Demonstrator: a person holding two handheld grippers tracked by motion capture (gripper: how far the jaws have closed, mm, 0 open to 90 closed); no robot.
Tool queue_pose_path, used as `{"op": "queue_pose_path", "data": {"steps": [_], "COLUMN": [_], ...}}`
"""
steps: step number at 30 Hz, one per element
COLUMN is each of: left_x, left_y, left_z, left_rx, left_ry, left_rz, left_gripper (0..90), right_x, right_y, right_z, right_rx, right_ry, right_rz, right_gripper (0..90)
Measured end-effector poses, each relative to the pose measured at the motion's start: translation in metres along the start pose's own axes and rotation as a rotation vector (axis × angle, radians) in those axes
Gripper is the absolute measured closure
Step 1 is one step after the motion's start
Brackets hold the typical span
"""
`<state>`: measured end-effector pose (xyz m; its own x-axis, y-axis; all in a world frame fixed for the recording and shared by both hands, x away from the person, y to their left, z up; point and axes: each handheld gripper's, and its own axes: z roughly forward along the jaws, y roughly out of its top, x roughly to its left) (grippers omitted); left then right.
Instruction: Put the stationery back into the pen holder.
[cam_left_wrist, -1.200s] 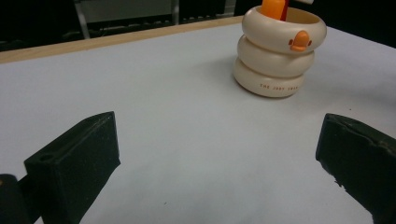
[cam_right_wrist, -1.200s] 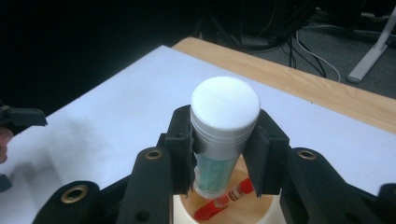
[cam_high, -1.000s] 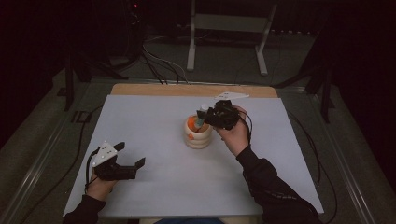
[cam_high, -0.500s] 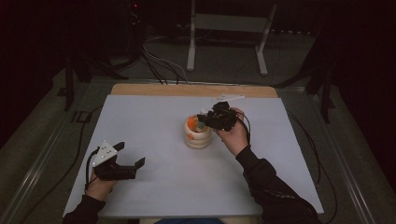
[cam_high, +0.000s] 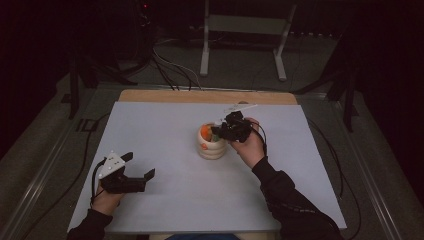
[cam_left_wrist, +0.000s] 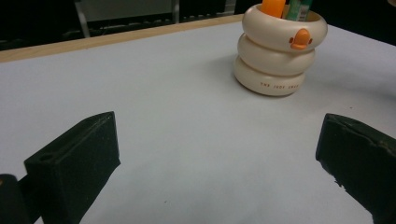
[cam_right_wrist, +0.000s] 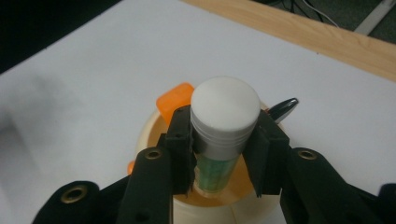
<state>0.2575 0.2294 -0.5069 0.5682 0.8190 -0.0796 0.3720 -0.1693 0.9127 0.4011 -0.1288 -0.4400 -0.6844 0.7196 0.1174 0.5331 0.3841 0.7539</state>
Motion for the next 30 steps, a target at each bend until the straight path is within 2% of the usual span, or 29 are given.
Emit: {"op": "queue_pose_path", "data": {"steps": [13,17,22,25,30], "left_x": [0.000,0.001,0.001,0.001,0.000], "left_y": [0.000,0.000,0.000,0.000,0.000], "left_z": [0.000,0.000,0.000,0.000,0.000], "left_rx": [-0.001,0.000,0.001,0.001,0.000], "left_ry": [0.002,0.001,0.001,0.003,0.002], "left_rz": [0.000,-0.002,-0.001,-0.002,0.000], "left_gripper": [0.2,0.2,0.2,0.2,0.2], "right_x": [0.001,0.001,0.001,0.000,0.000], "right_y": [-0.004,-0.003,-0.003,-0.002,0.003], "right_z": [0.011,0.010,0.010,0.007,-0.001], "right_rx": [0.066,0.062,0.072,0.059,0.022], "right_ry": [-0.001,-0.011,-0.014,-0.008,0.002], "right_rz": [-0.005,-0.012,0.001,0.012,0.021], "right_gripper": [65.1,64.9,64.7,63.5,55.4]}}
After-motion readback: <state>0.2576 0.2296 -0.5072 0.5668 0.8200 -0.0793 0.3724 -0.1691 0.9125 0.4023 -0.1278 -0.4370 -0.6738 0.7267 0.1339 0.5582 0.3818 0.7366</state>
